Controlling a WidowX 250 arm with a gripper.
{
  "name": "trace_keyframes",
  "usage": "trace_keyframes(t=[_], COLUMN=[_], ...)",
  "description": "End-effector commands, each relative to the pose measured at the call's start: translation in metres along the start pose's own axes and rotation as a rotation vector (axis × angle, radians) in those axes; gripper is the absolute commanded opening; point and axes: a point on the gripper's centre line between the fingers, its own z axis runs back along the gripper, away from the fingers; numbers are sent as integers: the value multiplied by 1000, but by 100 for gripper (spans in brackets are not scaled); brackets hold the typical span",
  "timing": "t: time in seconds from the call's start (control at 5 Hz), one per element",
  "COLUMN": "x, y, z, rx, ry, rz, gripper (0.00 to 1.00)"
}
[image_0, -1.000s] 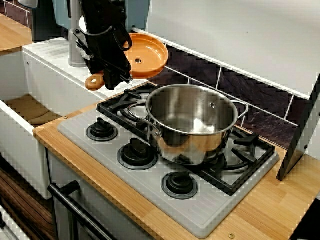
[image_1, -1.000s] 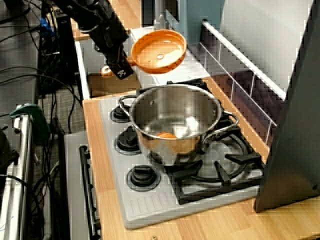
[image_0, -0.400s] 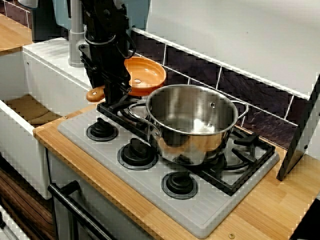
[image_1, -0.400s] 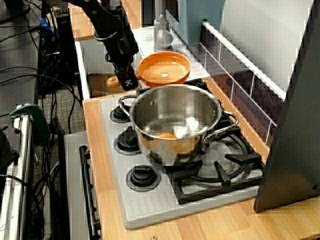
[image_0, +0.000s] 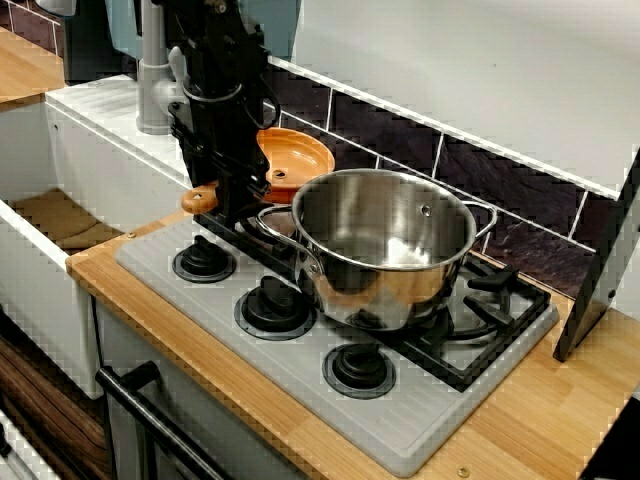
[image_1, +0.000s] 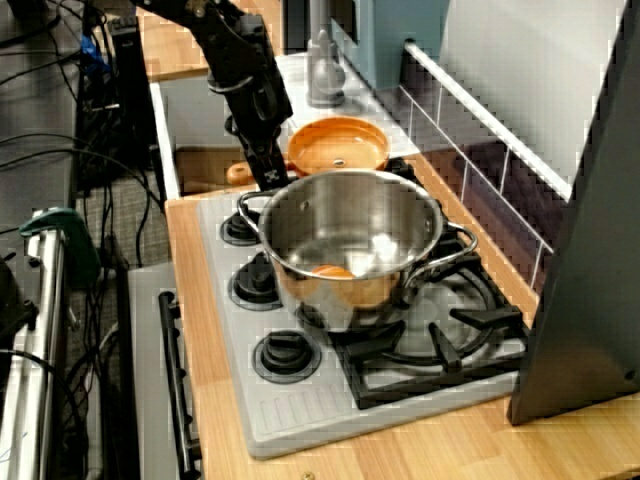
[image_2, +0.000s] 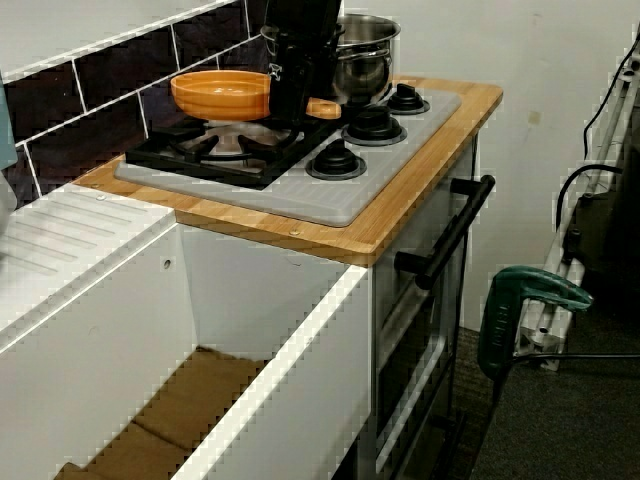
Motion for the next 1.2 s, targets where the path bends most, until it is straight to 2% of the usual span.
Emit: trace_keyframes(t=[0.0,0.8,1.0], x=[4,6,7], y=[-1,-6,-8], z=[1,-11,-16], rx=[13,18,46], ry=[-42,-23,-21], rz=[10,11,8], gripper=[0,0,100])
